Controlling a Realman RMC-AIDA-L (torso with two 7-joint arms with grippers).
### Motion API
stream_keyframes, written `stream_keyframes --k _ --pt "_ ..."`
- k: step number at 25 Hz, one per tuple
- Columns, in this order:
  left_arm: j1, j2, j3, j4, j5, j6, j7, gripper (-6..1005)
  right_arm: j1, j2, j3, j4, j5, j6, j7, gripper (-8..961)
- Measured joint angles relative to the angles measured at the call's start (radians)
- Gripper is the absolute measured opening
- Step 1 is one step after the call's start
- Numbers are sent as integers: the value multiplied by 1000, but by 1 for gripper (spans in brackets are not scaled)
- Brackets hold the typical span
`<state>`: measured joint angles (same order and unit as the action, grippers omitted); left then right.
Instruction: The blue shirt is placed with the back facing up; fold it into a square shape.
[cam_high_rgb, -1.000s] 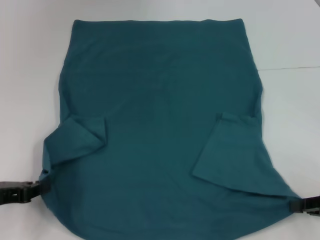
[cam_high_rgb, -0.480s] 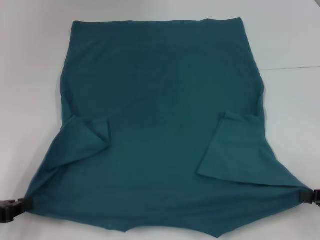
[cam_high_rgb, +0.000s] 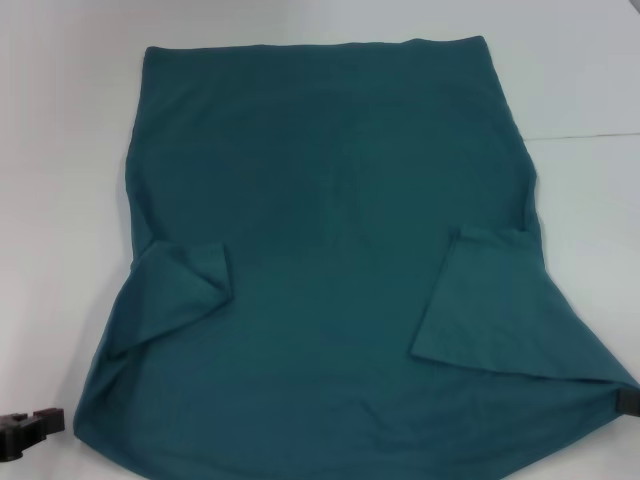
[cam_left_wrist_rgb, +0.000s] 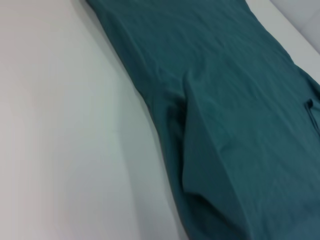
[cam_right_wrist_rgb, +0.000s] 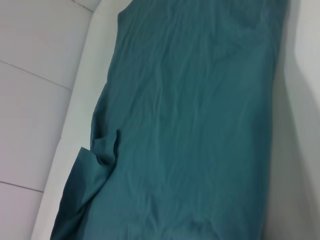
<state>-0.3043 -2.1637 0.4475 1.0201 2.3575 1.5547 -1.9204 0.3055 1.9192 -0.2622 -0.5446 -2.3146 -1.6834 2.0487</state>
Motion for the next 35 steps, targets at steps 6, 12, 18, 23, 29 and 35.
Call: stream_keyframes --k 6,12,18,23,29,35 --pt "-2 -1 0 -1 0 24 9 167 0 4 -5 0 0 -4 -6 29" --pt "-6 2 -32 -2 -2 49 -8 178 7 4 -6 0 -2 -8 -7 30" --pt "-7 5 -38 -2 -3 68 -18 189 11 4 -5 0 -1 -9 -8 30" --pt "-9 5 -37 -2 0 64 -25 261 13 4 -4 0 -1 -9 -9 30" --pt "-18 4 -29 -8 4 58 -26 493 14 4 -1 0 -2 -10 -9 30" --pt "-30 3 -26 -17 7 57 -24 698 15 6 0 0 0 -12 -9 30"
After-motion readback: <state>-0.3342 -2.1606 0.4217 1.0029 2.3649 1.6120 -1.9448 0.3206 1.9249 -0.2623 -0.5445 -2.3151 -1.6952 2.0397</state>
